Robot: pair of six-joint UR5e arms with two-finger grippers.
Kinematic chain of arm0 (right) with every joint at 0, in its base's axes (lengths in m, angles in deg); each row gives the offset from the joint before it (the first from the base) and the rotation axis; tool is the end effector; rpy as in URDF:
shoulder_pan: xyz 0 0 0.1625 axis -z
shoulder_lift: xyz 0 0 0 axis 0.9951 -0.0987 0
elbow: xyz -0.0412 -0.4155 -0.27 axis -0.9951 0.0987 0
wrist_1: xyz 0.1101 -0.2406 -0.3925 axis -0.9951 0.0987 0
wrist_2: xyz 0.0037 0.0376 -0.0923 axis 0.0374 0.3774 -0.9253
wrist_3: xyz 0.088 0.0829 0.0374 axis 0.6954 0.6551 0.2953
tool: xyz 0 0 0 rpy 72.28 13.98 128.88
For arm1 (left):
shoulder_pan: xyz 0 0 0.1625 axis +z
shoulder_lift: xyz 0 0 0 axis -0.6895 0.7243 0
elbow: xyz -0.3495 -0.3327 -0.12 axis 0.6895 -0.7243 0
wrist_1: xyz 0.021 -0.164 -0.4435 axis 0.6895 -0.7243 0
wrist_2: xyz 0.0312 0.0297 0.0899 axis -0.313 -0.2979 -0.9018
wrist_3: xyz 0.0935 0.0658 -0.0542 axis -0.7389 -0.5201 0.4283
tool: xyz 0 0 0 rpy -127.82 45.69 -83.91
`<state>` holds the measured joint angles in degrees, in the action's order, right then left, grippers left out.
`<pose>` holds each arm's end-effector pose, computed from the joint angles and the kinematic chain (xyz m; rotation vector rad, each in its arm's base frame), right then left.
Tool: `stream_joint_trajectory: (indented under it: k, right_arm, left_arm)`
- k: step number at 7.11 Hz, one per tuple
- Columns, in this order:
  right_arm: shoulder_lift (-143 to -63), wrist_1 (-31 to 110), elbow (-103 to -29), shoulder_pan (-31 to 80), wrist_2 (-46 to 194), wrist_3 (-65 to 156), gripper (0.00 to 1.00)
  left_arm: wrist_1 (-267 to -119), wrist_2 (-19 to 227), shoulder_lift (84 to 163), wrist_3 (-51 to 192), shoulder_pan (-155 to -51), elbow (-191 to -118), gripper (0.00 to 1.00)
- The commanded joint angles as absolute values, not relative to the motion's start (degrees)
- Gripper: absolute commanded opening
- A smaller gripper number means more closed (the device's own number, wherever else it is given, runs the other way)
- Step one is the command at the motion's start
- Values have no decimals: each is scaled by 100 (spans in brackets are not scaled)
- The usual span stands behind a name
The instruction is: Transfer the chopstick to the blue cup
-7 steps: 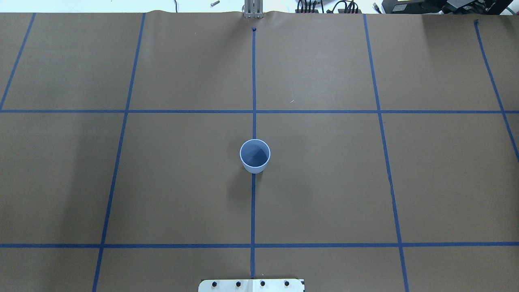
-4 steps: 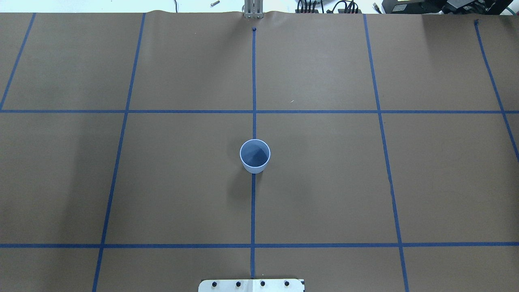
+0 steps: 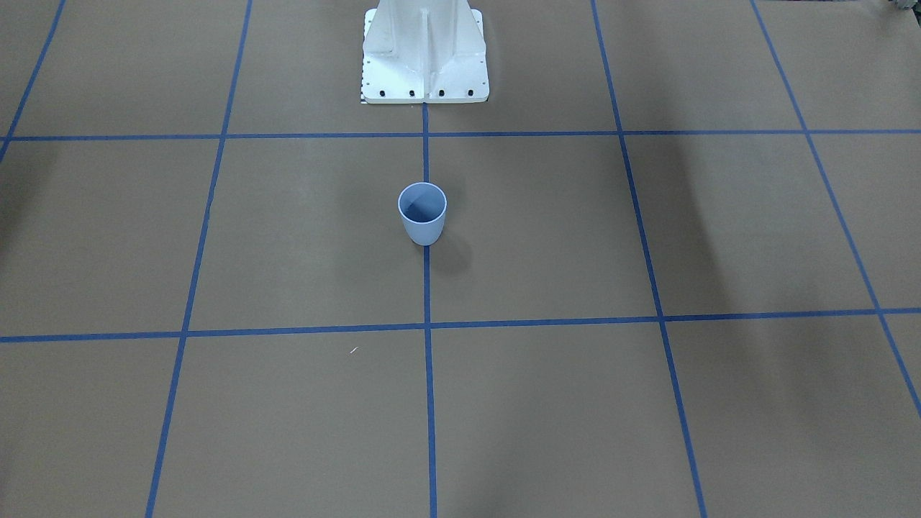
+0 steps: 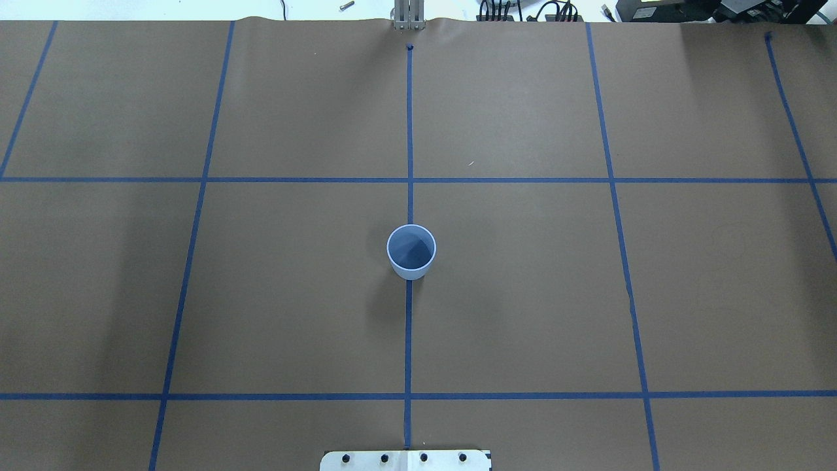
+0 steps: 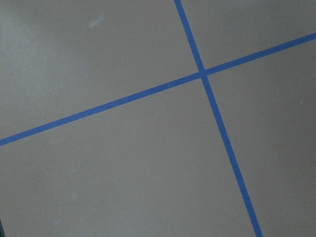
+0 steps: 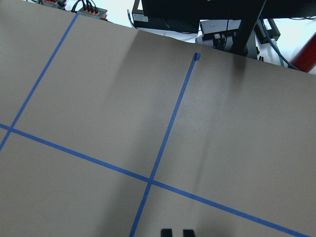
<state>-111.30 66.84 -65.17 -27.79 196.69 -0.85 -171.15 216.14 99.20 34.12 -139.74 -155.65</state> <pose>0.2679 -0.5820 0.6152 0.4157 -0.8765 -0.1194 -0.1006 -0.5067 0.7680 0.2115 0.7371 0.2717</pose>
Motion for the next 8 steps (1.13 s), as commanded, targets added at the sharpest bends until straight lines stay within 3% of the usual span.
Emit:
stream_joint_trajectory:
  k: [1, 5, 8]
  right_arm:
    - [-11005, 6973, -7394, -2284, 19616, 2340, 0]
    - [-10822, 6720, -8733, -685, 19660, 6045, 0]
    - [-10496, 5140, -8998, 694, 19179, 7134, 0]
  left_arm:
    - [-17124, 21614, 9887, 3412, -13974, -15578, 99]
    - [-17133, 21614, 9878, 3412, -13983, -15622, 99]
    - [-17133, 21605, 9878, 3412, -13983, -15622, 99]
